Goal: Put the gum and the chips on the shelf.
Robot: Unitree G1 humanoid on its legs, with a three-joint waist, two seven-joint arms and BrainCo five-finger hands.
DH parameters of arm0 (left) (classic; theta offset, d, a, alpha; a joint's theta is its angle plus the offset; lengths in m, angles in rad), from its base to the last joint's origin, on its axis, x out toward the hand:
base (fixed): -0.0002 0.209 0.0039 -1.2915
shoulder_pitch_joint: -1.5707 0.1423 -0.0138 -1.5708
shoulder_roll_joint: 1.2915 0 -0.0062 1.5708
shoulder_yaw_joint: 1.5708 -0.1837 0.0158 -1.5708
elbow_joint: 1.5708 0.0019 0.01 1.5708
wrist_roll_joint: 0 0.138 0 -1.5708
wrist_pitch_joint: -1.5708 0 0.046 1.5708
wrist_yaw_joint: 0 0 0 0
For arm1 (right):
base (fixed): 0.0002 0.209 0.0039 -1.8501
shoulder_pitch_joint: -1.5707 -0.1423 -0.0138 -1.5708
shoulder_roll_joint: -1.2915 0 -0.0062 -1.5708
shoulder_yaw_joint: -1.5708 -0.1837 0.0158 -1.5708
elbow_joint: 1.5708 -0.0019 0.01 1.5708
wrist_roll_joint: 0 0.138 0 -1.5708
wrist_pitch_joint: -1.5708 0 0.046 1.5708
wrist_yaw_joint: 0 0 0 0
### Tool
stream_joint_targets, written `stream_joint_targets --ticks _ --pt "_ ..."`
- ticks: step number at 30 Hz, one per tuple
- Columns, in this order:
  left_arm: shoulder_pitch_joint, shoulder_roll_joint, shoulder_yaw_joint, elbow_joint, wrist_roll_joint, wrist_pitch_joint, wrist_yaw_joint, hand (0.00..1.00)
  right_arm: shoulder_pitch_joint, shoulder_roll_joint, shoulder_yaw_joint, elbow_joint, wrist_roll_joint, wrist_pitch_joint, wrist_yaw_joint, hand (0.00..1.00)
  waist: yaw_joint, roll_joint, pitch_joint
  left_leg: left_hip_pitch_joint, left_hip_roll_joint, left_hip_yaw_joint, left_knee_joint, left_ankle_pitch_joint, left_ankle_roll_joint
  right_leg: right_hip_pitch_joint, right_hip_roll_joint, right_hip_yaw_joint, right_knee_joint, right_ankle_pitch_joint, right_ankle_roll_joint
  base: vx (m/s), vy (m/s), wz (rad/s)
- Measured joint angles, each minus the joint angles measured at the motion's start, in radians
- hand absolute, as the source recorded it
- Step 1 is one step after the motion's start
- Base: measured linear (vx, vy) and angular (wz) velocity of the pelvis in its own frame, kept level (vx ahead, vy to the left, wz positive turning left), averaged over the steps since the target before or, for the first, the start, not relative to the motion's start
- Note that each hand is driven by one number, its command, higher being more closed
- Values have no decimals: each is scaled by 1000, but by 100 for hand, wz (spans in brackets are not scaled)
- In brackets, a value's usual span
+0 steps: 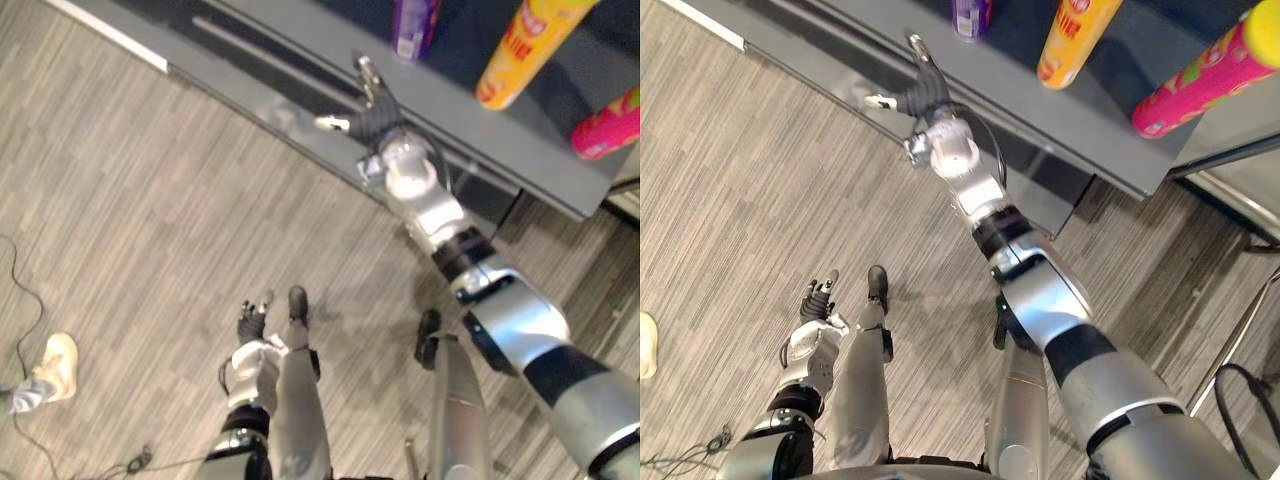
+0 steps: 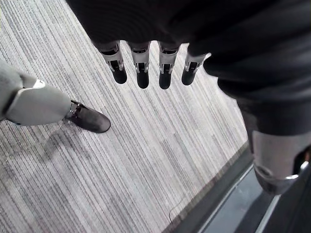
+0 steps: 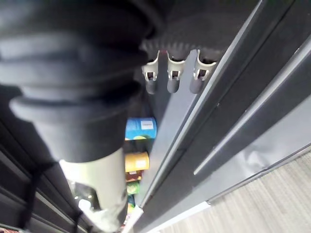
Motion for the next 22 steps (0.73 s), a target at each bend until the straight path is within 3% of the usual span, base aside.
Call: stream_joint_targets --ticks 3,4,7,9,12,16,22 --pt "77 0 -31 -16 33 3 -9 0 339 2 -116 -230 5 -43 4 0 7 -12 -6 97 4 11 50 -57 8 138 -1 -10 -44 -3 3 134 59 -15" --pt "144 11 -29 -17 33 3 -16 0 580 21 -166 -278 21 -69 31 0 -11 -37 -24 174 -1 15 50 -82 9 229 4 -10 -87 -3 7 199 78 -23" --pt "213 46 -25 38 62 3 -29 0 821 33 -237 -246 20 -69 77 0 -51 -71 -70 232 1 18 21 -101 0 307 15 -16 -166 9 24 169 50 -11" --pt "255 44 -8 59 71 2 -39 0 930 30 -299 -210 19 -69 91 0 -58 -81 -85 267 1 22 14 -107 7 353 19 -17 -206 24 31 141 34 -4" --pt "381 19 73 85 144 6 -47 0 1148 40 -421 -105 -16 -70 135 0 -80 -81 -179 337 -15 16 -12 -119 15 446 11 -25 -282 33 47 191 32 3" --pt "444 22 102 123 221 7 -87 0 1306 58 -557 91 -54 -66 192 0 -103 -65 -267 428 -22 28 -48 -144 19 541 8 -23 -351 42 63 130 48 -7" --pt "462 -7 137 154 336 15 -111 0 1398 103 -810 317 -74 -9 195 0 -134 -44 -324 513 -9 85 -68 -166 17 591 28 22 -402 67 65 22 12 -26"
